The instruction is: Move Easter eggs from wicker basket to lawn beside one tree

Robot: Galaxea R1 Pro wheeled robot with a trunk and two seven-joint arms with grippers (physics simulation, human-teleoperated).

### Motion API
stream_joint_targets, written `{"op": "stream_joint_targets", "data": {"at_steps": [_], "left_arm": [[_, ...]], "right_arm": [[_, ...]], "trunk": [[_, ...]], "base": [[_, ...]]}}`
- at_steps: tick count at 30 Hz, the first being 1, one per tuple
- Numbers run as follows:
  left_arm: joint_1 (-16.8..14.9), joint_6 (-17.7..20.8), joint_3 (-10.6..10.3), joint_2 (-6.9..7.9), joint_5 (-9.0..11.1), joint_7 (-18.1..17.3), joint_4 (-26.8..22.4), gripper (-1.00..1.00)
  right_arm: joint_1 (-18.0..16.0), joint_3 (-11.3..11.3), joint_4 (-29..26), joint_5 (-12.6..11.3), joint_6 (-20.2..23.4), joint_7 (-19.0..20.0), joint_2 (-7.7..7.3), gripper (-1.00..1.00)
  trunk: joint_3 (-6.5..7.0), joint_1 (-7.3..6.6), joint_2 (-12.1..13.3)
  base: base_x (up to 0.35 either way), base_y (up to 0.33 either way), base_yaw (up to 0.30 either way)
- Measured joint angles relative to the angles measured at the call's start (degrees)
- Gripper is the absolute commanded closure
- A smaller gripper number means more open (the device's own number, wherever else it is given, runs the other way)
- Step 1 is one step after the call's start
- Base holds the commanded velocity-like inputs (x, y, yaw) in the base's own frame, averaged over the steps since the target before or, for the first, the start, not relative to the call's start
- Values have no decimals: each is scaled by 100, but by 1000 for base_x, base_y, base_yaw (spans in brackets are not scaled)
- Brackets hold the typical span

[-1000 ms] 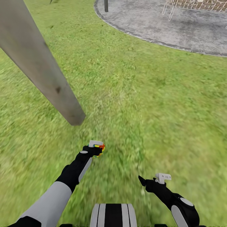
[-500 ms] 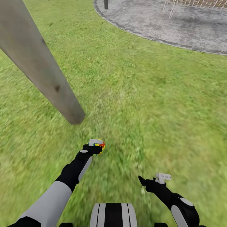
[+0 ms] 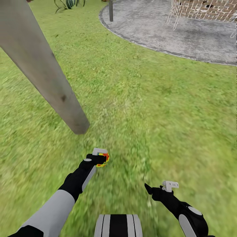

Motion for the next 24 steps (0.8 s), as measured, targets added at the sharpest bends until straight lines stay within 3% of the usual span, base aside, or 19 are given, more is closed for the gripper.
{"op": "stream_joint_targets", "data": {"at_steps": [13, 24], "left_arm": [[0, 474, 0, 0, 23, -65, 0, -100], [0, 499, -4, 0, 40, -102, 0, -100]], "right_arm": [[0, -7, 1, -1, 0, 0, 0, -100], [0, -8, -1, -3, 3, 5, 0, -100]], "trunk": [[288, -33, 17], [532, -58, 32]], "base": [[-10, 0, 0], [-318, 0, 0]]}}
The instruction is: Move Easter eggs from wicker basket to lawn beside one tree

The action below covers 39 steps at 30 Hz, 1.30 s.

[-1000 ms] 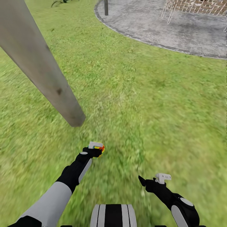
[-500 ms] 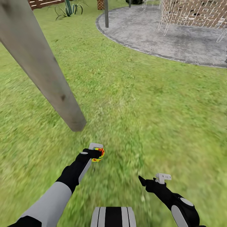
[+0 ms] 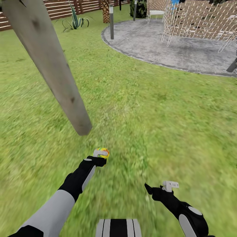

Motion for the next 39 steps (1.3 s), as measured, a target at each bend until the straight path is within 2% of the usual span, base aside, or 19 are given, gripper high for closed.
{"op": "stream_joint_targets", "data": {"at_steps": [10, 18, 24, 39], "left_arm": [[0, 7, 11, 0, 7, -8, 0, -100], [1, 32, 8, 1, 8, -9, -2, -100], [0, 83, 22, 0, 8, -9, 0, -100], [2, 211, 47, 2, 9, 0, -212, -100]], "right_arm": [[0, 0, -6, -9, -15, 3, 29, -100], [-1, 1, -5, -8, 7, -19, 63, -100], [0, 5, -6, -15, 20, -24, 90, -100], [-1, 55, -1, 4, 24, -61, 98, -100]], "trunk": [[222, -27, 13], [399, -50, 24], [532, -65, 32], [494, -65, 33]], "base": [[-310, 0, 6], [-36, 0, 204], [0, 0, 18], [-96, 54, 227]]}}
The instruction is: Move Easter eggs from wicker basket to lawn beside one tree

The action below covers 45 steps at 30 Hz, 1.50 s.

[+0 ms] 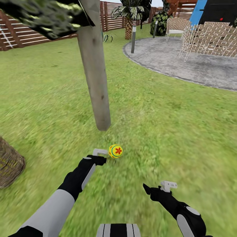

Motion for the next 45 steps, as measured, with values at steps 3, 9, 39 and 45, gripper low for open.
{"op": "stream_joint_targets", "data": {"at_steps": [3, 9, 39, 45], "left_arm": [[0, 107, 10, 0, 1, 0, -124, -100], [0, 217, 21, 0, 10, -2, -211, -100], [-3, 396, 14, -10, -57, 81, -138, -100], [-4, 437, 17, -10, -57, 81, -133, -100]], "right_arm": [[-2, -2, -1, 1, -1, 0, 0, -100], [-6, -4, 2, 2, -18, -1, 0, -100], [-4, -28, 30, -2, -70, 37, -71, -100], [0, -26, 30, -2, -70, 39, -65, -100]], "trunk": [[57, -9, 4], [185, -24, 12], [927, -101, 52], [1060, -117, 60]], "base": [[-12, 7, 268], [-2, 1, 275], [0, 0, 58], [0, 0, 0]]}}
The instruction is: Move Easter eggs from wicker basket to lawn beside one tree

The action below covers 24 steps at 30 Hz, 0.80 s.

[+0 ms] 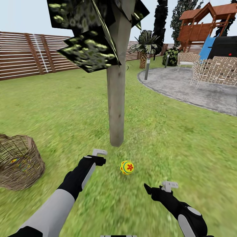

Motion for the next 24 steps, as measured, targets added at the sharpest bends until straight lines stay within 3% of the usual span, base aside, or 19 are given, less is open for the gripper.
{"op": "stream_joint_targets", "data": {"at_steps": [24], "left_arm": [[-1, 34, -8, 0, 0, 7, -1, -100]], "right_arm": [[-3, 4, 0, -3, 0, 15, 2, -100]], "trunk": [[532, -62, 32]], "base": [[0, 0, 0]]}}
